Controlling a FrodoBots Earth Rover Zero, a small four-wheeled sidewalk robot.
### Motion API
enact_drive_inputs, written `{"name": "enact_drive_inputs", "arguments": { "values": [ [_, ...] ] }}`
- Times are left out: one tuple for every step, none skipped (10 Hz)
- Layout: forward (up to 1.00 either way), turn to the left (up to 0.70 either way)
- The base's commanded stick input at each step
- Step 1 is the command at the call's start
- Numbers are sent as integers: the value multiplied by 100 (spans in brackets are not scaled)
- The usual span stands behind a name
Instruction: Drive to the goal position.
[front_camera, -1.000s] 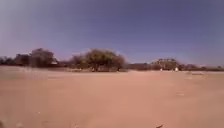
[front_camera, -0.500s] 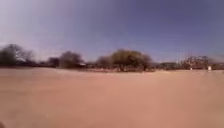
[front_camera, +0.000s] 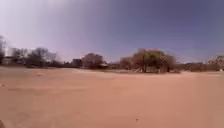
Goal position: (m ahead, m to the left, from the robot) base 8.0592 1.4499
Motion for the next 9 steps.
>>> {"name": "enact_drive_inputs", "arguments": {
  "values": [
    [100, 39],
    [100, 39],
    [100, 39],
    [100, 35],
    [100, 13],
    [100, 2],
    [100, 1],
    [100, 0],
    [100, 0]
  ]
}}
